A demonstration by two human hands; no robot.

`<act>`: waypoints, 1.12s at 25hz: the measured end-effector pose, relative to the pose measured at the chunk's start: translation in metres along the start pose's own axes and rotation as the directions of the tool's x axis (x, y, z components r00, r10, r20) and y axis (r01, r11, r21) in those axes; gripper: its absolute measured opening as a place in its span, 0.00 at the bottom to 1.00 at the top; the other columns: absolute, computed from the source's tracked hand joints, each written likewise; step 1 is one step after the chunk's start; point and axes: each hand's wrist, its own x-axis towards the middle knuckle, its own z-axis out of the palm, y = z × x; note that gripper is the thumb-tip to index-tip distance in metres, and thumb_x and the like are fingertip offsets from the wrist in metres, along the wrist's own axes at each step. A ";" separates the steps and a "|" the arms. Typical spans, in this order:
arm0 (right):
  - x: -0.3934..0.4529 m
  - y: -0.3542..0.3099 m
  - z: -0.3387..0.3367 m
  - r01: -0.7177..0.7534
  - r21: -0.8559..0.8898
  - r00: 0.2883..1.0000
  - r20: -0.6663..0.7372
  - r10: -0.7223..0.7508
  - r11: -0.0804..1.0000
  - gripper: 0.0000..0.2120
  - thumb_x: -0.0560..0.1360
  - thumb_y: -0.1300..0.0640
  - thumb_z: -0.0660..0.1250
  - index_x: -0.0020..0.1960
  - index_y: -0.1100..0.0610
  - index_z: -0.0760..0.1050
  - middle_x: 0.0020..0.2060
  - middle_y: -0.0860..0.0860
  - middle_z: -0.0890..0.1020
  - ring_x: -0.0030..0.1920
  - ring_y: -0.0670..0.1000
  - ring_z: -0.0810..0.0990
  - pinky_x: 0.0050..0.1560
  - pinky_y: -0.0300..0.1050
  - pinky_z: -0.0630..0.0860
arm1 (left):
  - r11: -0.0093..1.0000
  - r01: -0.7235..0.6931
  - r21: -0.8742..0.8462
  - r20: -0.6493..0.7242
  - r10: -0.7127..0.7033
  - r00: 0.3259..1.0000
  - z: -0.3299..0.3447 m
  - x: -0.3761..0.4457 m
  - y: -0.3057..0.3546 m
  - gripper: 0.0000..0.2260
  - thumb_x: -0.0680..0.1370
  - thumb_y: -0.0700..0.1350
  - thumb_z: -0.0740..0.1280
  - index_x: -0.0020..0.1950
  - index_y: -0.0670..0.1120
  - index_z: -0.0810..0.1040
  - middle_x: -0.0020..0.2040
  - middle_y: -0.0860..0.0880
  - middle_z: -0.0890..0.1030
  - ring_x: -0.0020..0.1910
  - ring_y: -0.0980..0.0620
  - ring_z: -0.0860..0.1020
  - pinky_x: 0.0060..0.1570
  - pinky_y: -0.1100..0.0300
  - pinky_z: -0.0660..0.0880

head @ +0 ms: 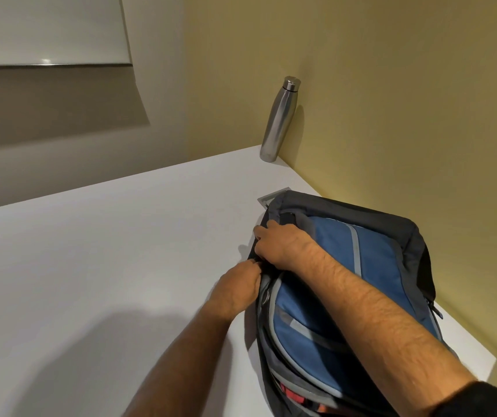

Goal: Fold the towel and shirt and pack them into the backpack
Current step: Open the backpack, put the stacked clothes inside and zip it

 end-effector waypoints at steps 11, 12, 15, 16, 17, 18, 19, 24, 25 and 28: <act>-0.006 0.005 0.004 -0.061 0.202 0.996 -0.058 0.074 0.977 0.12 0.76 0.63 0.66 0.59 0.56 0.75 0.63 0.54 0.67 0.60 0.56 0.69 0.47 0.51 0.76 | 0.991 -0.125 -0.044 0.117 0.129 0.985 -0.036 -0.040 -0.027 0.06 0.79 0.44 0.62 0.43 0.46 0.74 0.40 0.47 0.77 0.37 0.52 0.72 0.42 0.50 0.76; -0.006 0.004 0.004 -0.065 0.200 0.995 -0.059 0.078 0.978 0.12 0.76 0.62 0.66 0.60 0.55 0.75 0.63 0.54 0.67 0.61 0.56 0.69 0.48 0.51 0.77 | 0.991 -0.127 -0.049 0.134 0.132 0.982 -0.037 -0.047 -0.027 0.05 0.79 0.43 0.62 0.43 0.46 0.74 0.40 0.46 0.78 0.37 0.52 0.72 0.42 0.51 0.76; -0.006 0.002 0.006 -0.081 0.199 0.993 -0.071 0.097 0.977 0.13 0.77 0.62 0.66 0.61 0.55 0.75 0.64 0.54 0.67 0.61 0.56 0.69 0.48 0.51 0.76 | 0.985 -0.155 -0.071 0.173 0.165 0.971 -0.037 -0.067 -0.029 0.05 0.78 0.44 0.64 0.46 0.43 0.77 0.43 0.46 0.79 0.40 0.48 0.75 0.43 0.52 0.76; -0.007 0.001 0.006 -0.089 0.203 0.992 -0.073 0.105 0.975 0.13 0.77 0.62 0.66 0.61 0.56 0.75 0.64 0.54 0.67 0.61 0.56 0.69 0.48 0.51 0.76 | 0.982 -0.178 -0.063 0.190 0.187 0.964 -0.039 -0.073 -0.028 0.06 0.78 0.44 0.64 0.47 0.42 0.78 0.43 0.45 0.79 0.41 0.48 0.76 0.43 0.52 0.76; -0.007 -0.001 0.006 -0.095 0.207 0.991 -0.076 0.113 0.974 0.13 0.77 0.62 0.66 0.61 0.56 0.75 0.64 0.54 0.67 0.62 0.56 0.69 0.49 0.51 0.77 | 0.974 -0.214 -0.067 0.197 0.223 0.955 -0.037 -0.077 -0.029 0.07 0.78 0.44 0.63 0.46 0.42 0.78 0.42 0.45 0.79 0.41 0.48 0.76 0.43 0.52 0.75; -0.008 -0.002 0.006 -0.102 0.209 0.990 -0.078 0.120 0.973 0.14 0.77 0.62 0.66 0.62 0.56 0.74 0.64 0.54 0.67 0.62 0.56 0.69 0.50 0.51 0.76 | 0.969 -0.242 -0.059 0.206 0.249 0.947 -0.038 -0.083 -0.028 0.08 0.78 0.44 0.63 0.45 0.41 0.78 0.41 0.45 0.79 0.40 0.48 0.75 0.43 0.52 0.74; -0.008 -0.003 0.006 -0.111 0.206 0.989 -0.077 0.129 0.972 0.14 0.77 0.62 0.66 0.62 0.56 0.74 0.65 0.54 0.67 0.62 0.56 0.69 0.49 0.51 0.76 | 0.956 -0.286 -0.061 0.202 0.293 0.935 -0.037 -0.088 -0.027 0.08 0.77 0.44 0.63 0.44 0.40 0.77 0.40 0.44 0.78 0.39 0.48 0.74 0.42 0.52 0.74; -0.016 -0.010 0.015 -0.123 0.229 0.980 -0.127 0.155 0.966 0.11 0.78 0.61 0.64 0.60 0.56 0.76 0.64 0.53 0.69 0.62 0.56 0.69 0.46 0.49 0.73 | 0.905 -0.419 -0.071 0.190 0.424 0.885 -0.033 -0.114 -0.011 0.05 0.78 0.41 0.64 0.45 0.42 0.78 0.36 0.48 0.76 0.34 0.51 0.72 0.36 0.57 0.76; -0.020 -0.012 0.017 -0.096 0.283 0.976 -0.161 0.146 0.954 0.12 0.78 0.59 0.64 0.61 0.55 0.76 0.64 0.53 0.70 0.61 0.55 0.70 0.47 0.49 0.74 | 0.911 -0.408 -0.061 0.152 0.413 0.898 -0.031 -0.114 -0.011 0.05 0.79 0.43 0.64 0.48 0.44 0.79 0.38 0.50 0.77 0.36 0.52 0.72 0.39 0.60 0.75; -0.043 -0.024 0.013 0.054 0.499 0.968 -0.240 0.078 0.865 0.16 0.72 0.54 0.64 0.59 0.52 0.79 0.60 0.51 0.76 0.59 0.54 0.73 0.55 0.53 0.75 | 0.949 -0.229 -0.215 0.226 0.277 0.934 -0.027 -0.121 -0.015 0.07 0.76 0.44 0.65 0.49 0.44 0.81 0.41 0.47 0.81 0.37 0.51 0.75 0.41 0.56 0.76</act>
